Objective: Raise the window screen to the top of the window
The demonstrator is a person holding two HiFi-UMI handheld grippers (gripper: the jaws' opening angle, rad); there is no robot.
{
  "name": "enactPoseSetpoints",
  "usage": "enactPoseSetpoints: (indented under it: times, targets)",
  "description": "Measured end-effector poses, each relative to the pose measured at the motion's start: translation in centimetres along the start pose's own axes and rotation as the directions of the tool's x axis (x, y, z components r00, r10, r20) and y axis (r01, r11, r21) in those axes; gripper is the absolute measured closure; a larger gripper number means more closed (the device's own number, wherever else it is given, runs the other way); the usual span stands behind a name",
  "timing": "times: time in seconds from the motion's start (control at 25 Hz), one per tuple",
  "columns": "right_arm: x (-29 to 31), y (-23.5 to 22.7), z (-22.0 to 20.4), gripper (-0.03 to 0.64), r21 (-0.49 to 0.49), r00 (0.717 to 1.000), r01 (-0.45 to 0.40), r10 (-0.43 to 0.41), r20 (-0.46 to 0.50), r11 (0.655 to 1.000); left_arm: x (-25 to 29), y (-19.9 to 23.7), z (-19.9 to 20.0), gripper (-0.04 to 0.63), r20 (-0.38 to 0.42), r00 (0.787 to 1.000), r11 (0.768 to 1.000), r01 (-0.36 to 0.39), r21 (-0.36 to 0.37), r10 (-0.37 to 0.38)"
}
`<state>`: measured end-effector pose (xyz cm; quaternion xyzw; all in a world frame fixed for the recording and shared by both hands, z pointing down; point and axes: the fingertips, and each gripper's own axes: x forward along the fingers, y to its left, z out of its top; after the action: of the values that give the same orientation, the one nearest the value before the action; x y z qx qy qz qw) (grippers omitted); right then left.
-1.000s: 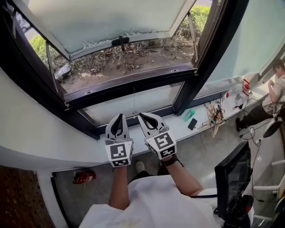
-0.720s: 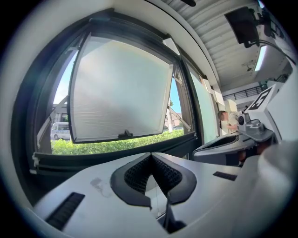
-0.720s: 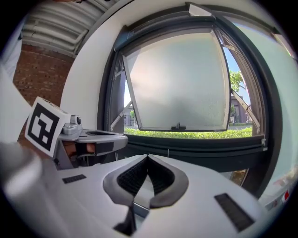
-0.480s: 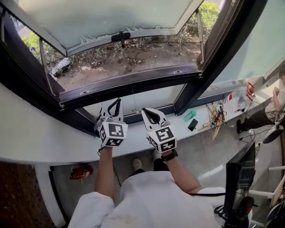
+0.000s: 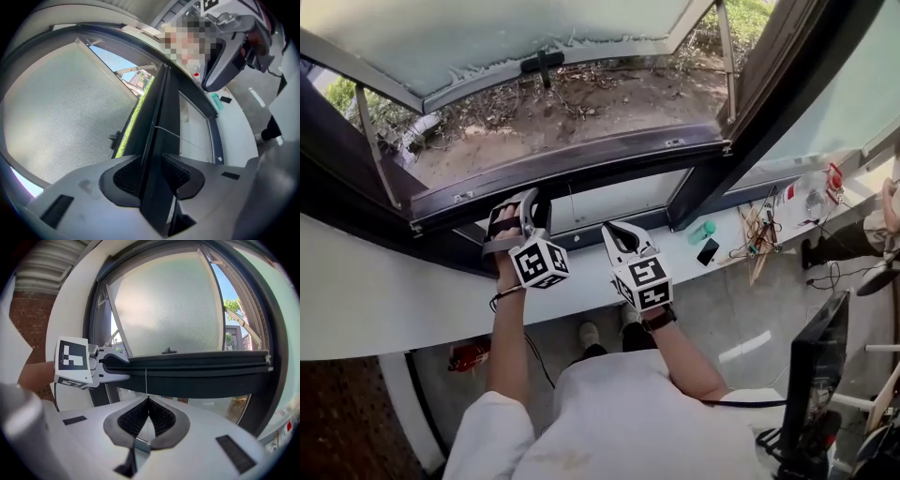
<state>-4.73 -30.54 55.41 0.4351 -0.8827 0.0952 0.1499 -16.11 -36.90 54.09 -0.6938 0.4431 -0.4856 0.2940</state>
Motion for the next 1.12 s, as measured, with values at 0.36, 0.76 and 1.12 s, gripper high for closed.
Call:
enactPoseSetpoints:
  times: [0.36, 0.76, 1.12]
  targets:
    - [5.9, 0.2, -8.0, 0.610, 0.136, 0.978, -0.144, 0.161, -0.129, 0.980, 0.4, 0.3, -0.1, 0.488, 0.018, 0.998, 0.998, -0.064, 0.022, 0.064]
    - [15.5, -1.9, -20.6, 0.450, 0.024, 0.953, -0.124, 0.126, -0.275, 0.992, 0.4, 0.3, -0.2, 0.489, -0.028, 0.997, 0.997, -0.074, 0.009, 0.075]
    - [21.5, 0.0, -27.9, 0.451, 0.011, 0.892, -0.192, 0.179, -0.415, 0.981, 0.6, 0.3, -0.1, 0.488, -0.039, 0.996, 0.997, -0.079, 0.001, 0.079]
